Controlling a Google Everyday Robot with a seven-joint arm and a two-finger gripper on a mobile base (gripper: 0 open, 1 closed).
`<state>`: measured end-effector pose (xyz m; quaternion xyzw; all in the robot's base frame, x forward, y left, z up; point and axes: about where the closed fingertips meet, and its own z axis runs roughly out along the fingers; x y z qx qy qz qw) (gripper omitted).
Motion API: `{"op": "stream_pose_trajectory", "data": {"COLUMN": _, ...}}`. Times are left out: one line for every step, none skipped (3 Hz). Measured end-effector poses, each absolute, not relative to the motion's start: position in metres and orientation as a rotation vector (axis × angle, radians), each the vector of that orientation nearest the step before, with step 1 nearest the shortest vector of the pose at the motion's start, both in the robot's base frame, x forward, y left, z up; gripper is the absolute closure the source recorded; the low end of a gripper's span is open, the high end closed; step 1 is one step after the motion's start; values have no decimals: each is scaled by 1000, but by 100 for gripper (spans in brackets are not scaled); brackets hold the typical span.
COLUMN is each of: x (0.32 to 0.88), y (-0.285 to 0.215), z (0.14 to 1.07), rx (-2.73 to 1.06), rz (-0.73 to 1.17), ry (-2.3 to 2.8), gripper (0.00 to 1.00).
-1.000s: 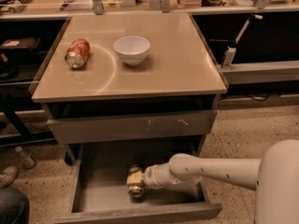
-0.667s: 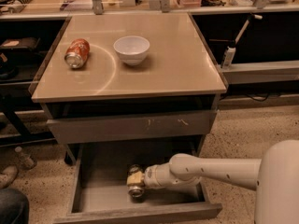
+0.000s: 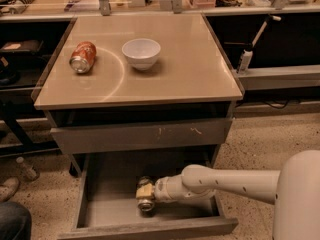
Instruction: Place 7up can into middle drawer
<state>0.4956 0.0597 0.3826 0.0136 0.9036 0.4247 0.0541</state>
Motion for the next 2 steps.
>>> {"op": "stream_pose_trajectory", "data": {"x": 496, "y": 60, "z": 383, "rx": 41, "rz": 1290, "ry": 2745, "gripper": 34}}
{"op": "stream_pose_trajectory", "data": {"x": 496, "y": 60, "z": 383, "rx": 41, "rz": 1290, "ry": 2745, "gripper": 11}}
